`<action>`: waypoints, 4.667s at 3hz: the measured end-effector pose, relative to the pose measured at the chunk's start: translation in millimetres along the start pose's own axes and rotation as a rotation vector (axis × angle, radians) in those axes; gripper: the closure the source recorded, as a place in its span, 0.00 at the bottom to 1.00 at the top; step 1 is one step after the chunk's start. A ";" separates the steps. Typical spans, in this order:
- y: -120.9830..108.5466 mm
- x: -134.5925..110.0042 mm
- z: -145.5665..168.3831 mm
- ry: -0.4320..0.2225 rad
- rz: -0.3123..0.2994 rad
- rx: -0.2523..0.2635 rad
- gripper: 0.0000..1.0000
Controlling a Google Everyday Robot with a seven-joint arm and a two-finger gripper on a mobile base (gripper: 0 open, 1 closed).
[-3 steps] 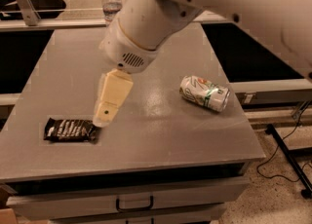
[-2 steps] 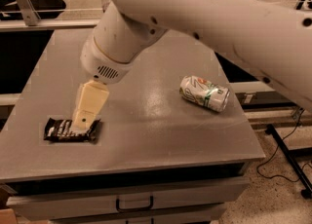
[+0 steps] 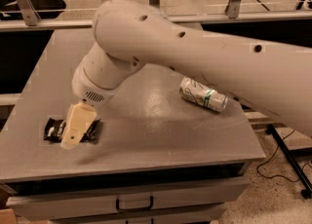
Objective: Pick rxbar chocolate
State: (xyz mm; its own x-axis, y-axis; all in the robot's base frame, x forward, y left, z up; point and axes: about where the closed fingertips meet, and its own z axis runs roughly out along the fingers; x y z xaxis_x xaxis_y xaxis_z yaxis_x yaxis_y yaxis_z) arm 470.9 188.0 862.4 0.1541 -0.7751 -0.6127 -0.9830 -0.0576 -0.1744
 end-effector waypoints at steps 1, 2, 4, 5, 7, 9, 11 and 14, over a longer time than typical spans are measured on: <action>8.8 6.1 19.6 -0.007 0.018 -0.006 0.05; 10.9 10.7 29.4 -0.010 0.029 -0.004 0.23; -7.5 0.2 14.0 -0.022 0.022 0.047 0.69; -16.3 -10.4 11.6 -0.039 0.016 0.048 0.93; -11.6 -14.5 9.1 -0.056 0.006 0.047 0.68; -12.7 -16.6 7.0 -0.067 -0.008 0.055 0.22; -20.9 -7.4 22.0 -0.047 -0.018 0.035 0.00; -20.2 14.5 37.2 -0.023 0.019 0.010 0.41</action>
Offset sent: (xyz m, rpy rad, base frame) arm -0.0037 0.0107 -0.0461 0.0199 0.0332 -0.0348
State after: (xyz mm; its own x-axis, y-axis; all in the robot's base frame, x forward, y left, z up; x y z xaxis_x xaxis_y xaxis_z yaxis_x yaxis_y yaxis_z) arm 496.7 201.4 828.4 0.1381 -0.7611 -0.6337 -0.9847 -0.0366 -0.1706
